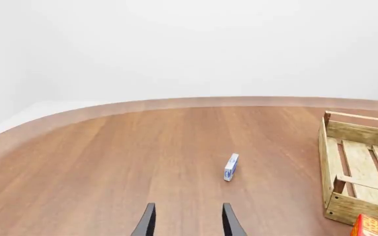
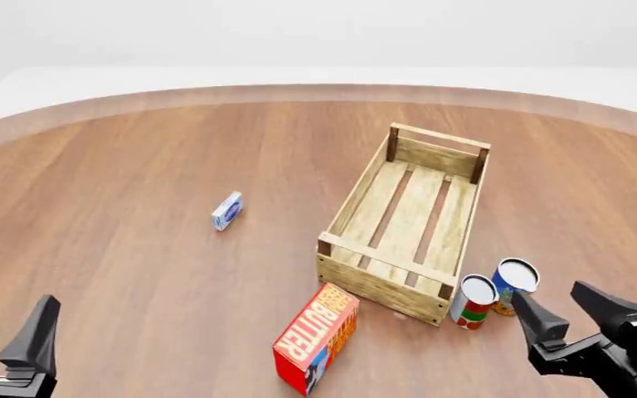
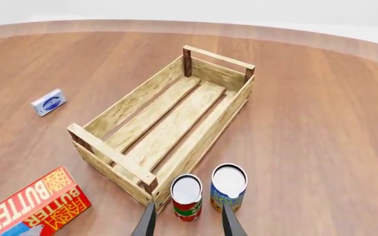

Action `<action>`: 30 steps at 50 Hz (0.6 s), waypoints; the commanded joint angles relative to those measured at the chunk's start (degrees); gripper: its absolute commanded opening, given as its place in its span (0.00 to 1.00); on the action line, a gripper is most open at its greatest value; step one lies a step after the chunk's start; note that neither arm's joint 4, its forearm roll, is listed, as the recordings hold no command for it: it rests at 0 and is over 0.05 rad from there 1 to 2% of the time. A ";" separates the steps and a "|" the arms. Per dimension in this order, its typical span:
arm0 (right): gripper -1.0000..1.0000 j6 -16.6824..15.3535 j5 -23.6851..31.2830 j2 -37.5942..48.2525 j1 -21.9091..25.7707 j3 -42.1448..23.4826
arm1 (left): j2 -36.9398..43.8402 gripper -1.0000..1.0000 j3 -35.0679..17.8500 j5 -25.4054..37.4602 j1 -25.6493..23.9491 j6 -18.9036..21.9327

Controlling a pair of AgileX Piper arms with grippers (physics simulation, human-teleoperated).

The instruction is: Pick up the tomato sauce, and put it in the wooden tray.

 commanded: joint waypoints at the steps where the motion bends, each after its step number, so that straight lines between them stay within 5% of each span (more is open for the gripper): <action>1: 1.00 -0.42 -0.57 3.33 0.16 -0.95 | 0.00 1.00 0.00 0.00 0.00 0.00; 2: 1.00 -1.56 -3.26 10.50 -0.61 -2.72 | 0.00 1.00 0.00 0.00 0.00 0.00; 4: 1.00 -1.47 -4.33 11.51 -0.64 -2.53 | 0.00 1.00 0.00 0.00 0.00 0.00; 30: 1.00 -1.53 -9.67 17.70 -0.61 -1.48 | 0.00 1.00 0.00 0.00 0.00 0.00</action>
